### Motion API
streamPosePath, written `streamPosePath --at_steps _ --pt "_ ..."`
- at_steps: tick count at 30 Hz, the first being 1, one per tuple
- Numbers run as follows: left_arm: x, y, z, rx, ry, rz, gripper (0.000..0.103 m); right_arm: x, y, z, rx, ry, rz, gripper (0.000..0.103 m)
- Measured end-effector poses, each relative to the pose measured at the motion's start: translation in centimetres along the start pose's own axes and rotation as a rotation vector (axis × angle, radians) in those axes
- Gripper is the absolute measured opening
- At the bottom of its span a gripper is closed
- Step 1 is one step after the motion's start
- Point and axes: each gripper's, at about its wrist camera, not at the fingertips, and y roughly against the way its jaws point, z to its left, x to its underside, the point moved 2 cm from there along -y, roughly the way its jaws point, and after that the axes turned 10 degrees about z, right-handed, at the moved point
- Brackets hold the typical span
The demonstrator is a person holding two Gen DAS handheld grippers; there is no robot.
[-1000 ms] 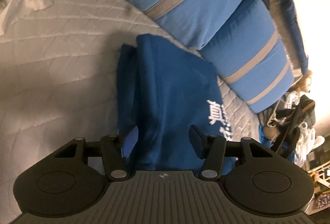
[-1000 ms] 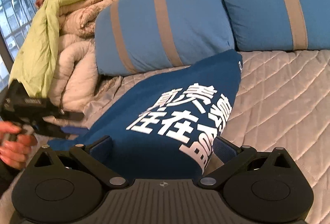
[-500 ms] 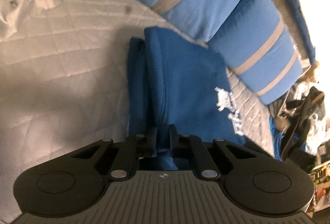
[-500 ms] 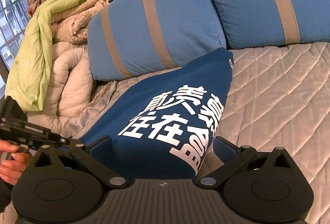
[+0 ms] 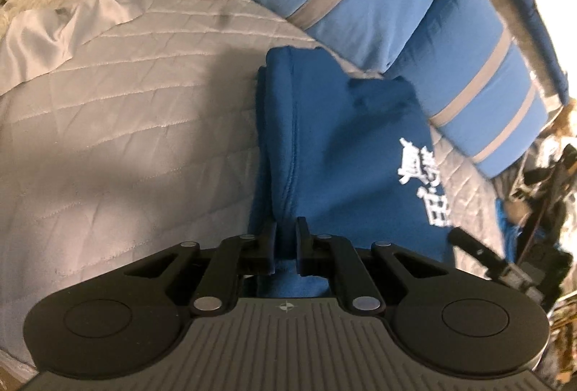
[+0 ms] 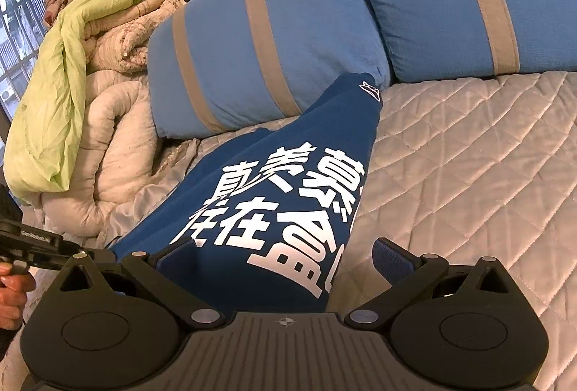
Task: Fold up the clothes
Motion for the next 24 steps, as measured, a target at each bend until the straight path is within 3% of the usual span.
streamPosePath --at_steps 3,7,9,10,13,24 --pt "0.2 -0.2 -0.4 -0.04 -0.037 -0.006 0.017 0.0 -0.1 0.0 0.007 0.0 0.004 0.103" --pt "0.4 0.2 -0.5 -0.072 -0.069 -0.03 0.036 0.0 -0.1 0.0 0.011 -0.006 0.008 0.103" --pt "0.4 0.6 -0.2 -0.039 -0.046 -0.044 0.049 0.0 -0.1 0.0 0.015 -0.01 0.011 0.103" --pt "0.3 0.8 0.1 -0.011 -0.027 -0.052 0.061 0.0 -0.1 0.0 0.017 -0.012 0.012 0.103" --pt "0.0 0.9 1.0 0.079 0.023 -0.058 0.076 0.0 -0.2 -0.1 0.019 -0.02 0.015 0.103" --pt "-0.2 -3.5 4.2 0.234 0.124 0.09 0.077 0.0 -0.3 -0.3 0.023 -0.034 0.027 0.103"
